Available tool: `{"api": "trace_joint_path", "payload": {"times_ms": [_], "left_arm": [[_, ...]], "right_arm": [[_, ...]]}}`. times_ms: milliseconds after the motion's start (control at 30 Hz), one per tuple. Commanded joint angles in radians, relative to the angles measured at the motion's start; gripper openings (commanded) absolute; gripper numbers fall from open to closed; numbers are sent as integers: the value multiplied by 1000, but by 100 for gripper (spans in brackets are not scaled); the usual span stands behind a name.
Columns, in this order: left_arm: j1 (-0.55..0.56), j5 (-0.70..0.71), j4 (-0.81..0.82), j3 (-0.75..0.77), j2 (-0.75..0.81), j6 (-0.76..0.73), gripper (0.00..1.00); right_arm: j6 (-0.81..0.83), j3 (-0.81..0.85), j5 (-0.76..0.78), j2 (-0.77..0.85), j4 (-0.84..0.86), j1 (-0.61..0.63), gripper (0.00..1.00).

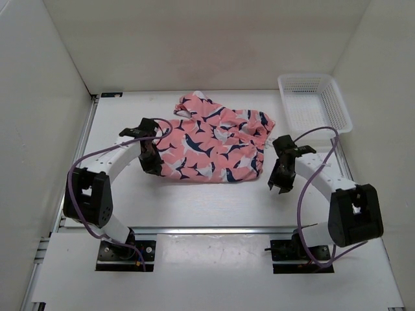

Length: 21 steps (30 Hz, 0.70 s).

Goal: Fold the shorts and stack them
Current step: Fold the shorts

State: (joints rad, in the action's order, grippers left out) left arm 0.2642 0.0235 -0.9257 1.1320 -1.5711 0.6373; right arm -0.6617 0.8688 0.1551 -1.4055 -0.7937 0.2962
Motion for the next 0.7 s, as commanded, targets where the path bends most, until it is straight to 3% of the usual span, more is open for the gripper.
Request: {"api": "trace_joint_path", "payload": {"times_ms": [0, 67, 100, 167, 233, 367, 667], "left_arm": [[20, 26, 13, -1, 43, 12, 16], [20, 35, 13, -1, 43, 12, 26], [20, 35, 13, -1, 52, 12, 55], [20, 49, 13, -1, 82, 24, 80], [20, 61, 4, -11, 101, 51, 96], [20, 32, 37, -63, 91, 64, 97], [20, -83, 194, -159, 2, 84, 100]], "right_arm": [[-56, 10, 5, 118, 5, 1, 45], [-65, -30, -76, 160, 43, -8, 49], [-100, -49, -106, 171, 89, -8, 51], [-124, -108, -167, 183, 157, -17, 63], [-145, -151, -234, 183, 264, -17, 75], [-161, -163, -308, 100, 387, -72, 81], [-182, -134, -420, -96, 577, -137, 78]]}}
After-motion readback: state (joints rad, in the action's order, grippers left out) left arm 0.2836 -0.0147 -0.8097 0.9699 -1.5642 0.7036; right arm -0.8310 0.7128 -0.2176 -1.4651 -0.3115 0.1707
